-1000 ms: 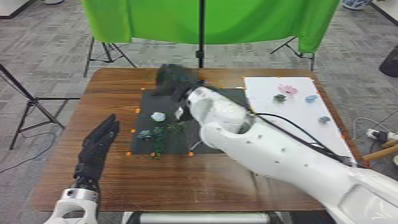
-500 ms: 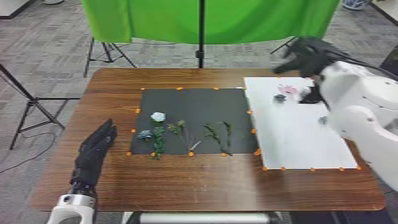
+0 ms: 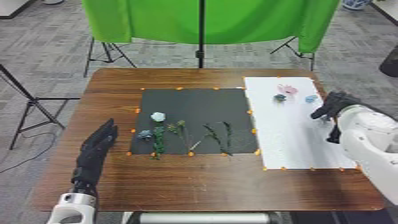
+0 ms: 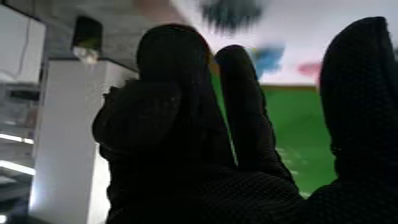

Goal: Arrange flowers

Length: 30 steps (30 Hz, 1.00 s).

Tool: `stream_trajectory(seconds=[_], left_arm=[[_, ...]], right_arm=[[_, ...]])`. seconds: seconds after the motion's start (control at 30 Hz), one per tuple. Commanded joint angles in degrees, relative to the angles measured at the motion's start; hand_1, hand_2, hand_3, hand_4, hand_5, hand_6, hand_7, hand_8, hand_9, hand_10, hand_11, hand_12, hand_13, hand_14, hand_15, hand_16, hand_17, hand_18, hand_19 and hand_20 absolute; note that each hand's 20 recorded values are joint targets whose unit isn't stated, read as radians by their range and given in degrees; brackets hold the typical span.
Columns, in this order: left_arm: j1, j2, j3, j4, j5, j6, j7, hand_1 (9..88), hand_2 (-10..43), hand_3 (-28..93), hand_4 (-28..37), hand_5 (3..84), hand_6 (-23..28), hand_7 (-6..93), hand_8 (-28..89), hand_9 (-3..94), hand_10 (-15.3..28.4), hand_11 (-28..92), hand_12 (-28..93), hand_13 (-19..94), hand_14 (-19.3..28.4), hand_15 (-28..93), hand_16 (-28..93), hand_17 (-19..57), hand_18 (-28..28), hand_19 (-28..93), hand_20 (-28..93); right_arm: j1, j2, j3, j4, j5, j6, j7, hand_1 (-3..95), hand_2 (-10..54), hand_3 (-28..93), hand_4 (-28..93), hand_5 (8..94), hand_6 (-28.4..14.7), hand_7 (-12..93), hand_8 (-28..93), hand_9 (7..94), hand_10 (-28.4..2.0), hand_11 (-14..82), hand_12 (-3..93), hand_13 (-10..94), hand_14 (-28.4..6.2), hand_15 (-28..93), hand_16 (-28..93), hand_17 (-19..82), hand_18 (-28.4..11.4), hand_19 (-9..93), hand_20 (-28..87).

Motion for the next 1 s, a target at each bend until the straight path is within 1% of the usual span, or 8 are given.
stream_trajectory(seconds=[0.03,0.1,0.17,0.23,0.37,0.6,0.77,1.0], left_arm=[[1.16,-1.03,0.14,-0.13,0.08,-0.63,-0.92,31.1,-9.5,61,-18.4,32.9,4.9,3.4,-4,31.5,9.7,7,15,24,12.6,5,4,0.1,10.8,0,15],[1.3,-1.16,0.19,-0.2,-0.08,-0.62,-0.97,31.1,-9.5,61,-18.3,32.9,4.9,3.4,-4,31.5,9.7,7,15,24,12.6,5,4,0.1,10.9,0,15],[1.45,-1.18,0.16,-0.3,0.03,-0.74,-1.05,31.1,-9.5,61,-18.2,32.9,4.9,3.4,-4,31.5,9.7,7,15,24,12.6,5,4,0.0,10.8,0,15],[1.54,-1.11,0.11,-0.33,0.02,-0.84,-1.17,31.2,-9.5,61,-18.2,32.9,4.9,3.4,-4,31.5,9.7,7,15,24,12.6,5,4,0.0,10.9,0,15],[1.82,-0.78,-0.1,-0.4,-0.19,-0.8,-1.22,31.0,-9.5,61,-18.3,33.0,4.9,3.3,-4,31.5,9.7,6,15,24,12.6,5,4,0.0,10.9,0,15],[1.2,-0.72,0.16,-0.15,0.13,-1.54,-1.35,31.0,-9.5,61,-18.3,32.9,4.9,3.1,-4,31.5,9.8,7,15,24,12.6,5,4,0.1,10.8,0,15],[0.61,-0.52,0.38,0.08,0.21,-2.19,-1.69,31.1,-9.5,61,-18.3,32.9,4.9,3.2,-4,31.6,9.8,7,15,24,12.7,5,4,0.0,10.8,0,15],[-0.32,-0.19,0.68,0.57,0.37,-2.55,-1.97,30.9,-9.5,61,-18.2,32.9,4.9,3.2,-4,31.7,9.8,7,15,24,12.8,5,4,0.1,10.9,0,15]], right_arm=[[-4.81,-0.95,-1.37,2.05,-3.83,8.48,1.13,42.6,-9.5,61,-18,58.6,0.1,11,-7,70.2,-16.2,17.5,23.3,83,-6.6,56,32,58,-12.3,93,43],[-5.32,-0.79,-1.81,2.29,-4.78,13.39,0.38,50.7,-9.5,60,-18,62.3,0.1,14,-5,74.3,-14.5,17.8,25.7,86,-4.8,55,32,60,-10.6,93,42],[-6.05,-0.63,-1.1,1.54,-5.84,16.93,-0.77,56.7,-9.5,56,-17,65.8,-0.4,16,5,78.1,-13.1,13.4,32.5,87,-4.0,54,33,62,-9.5,93,41],[-5.72,-0.22,-0.78,-0.69,-5.23,19.8,-1.43,64.3,-9.5,51,-15,73.6,-2.1,18,13,85.2,-10.9,8.5,39.0,89,-2.9,53,34,64,-8.5,93,40],[-0.3,0.0,-4.61,-6.5,-2.56,24.25,-5.31,66.8,-9.5,51,-14,77.3,-2.0,19,15,88.4,-10.2,8.9,40.2,91,-2.5,52,34,66,-8.0,93,40],[18.13,-6.44,-22.96,-12.08,7.6,22.68,-15.48,65.6,-9.5,52,-14,77.8,-1.6,20,16,89.2,-10.0,8.5,41.1,92,-1.8,52,35,67,-7.5,93,42],[29.1,-15.3,-37.15,-7.77,7.56,21.19,-21.92,65.3,-9.5,53,-15,77.6,-1.4,20,16,89.3,-9.7,8.4,41.3,92,-1.7,52,35,67,-7.4,93,43],[32.0,-22.64,-44.57,-1.9,7.57,20.56,-23.7,64.8,-9.5,53,-15,77.5,-1.0,20,15,89.4,-9.6,8.2,41.4,92,-1.6,52,36,67,-7.6,93,44]])
